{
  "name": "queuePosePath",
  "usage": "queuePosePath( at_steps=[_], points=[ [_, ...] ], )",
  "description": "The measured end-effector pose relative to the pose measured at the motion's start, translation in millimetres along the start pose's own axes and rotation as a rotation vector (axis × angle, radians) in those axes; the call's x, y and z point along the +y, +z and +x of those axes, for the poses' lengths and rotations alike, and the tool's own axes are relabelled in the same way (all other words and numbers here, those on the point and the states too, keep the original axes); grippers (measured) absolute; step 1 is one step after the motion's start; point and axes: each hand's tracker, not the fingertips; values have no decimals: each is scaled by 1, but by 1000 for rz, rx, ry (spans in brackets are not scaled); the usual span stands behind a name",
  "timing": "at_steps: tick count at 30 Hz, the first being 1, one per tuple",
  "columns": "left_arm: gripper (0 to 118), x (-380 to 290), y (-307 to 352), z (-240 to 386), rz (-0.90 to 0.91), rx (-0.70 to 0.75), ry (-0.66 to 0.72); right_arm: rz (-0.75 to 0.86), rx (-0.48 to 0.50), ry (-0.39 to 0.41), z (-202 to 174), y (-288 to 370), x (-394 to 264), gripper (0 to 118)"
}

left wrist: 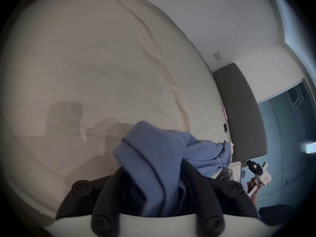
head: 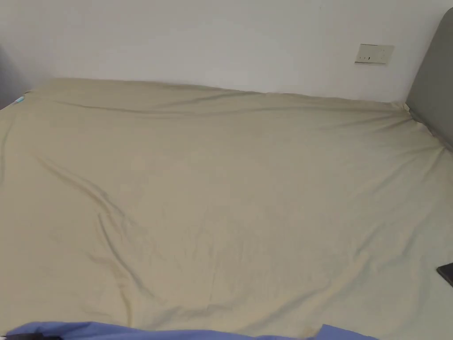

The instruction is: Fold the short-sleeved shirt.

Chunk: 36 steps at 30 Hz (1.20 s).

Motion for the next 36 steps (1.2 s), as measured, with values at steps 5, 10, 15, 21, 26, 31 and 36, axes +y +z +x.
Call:
queuePosePath(
  at_steps=[5,10,15,21,26,31,36],
  points=[
    [19,23,70,-6,103,201,6,13,5,-27,9,3,-4,74],
    [19,37,112,8,73,422,-21,20,13,-60,14,4,-7,74],
    [19,33,100,68,-12,541,-155,20,30,-67,10,0,-10,74],
    [19,26,38,136,-89,318,-276,8,66,-52,-4,-8,-10,74],
    [19,14,-35,171,-173,173,-318,1,90,-23,-12,-8,-9,74],
    [19,2,-102,162,-248,205,-334,-1,81,-31,-10,-6,-11,74],
    [70,-10,-136,137,-267,166,-188,3,68,-70,-1,-4,-14,74]
  ],
)
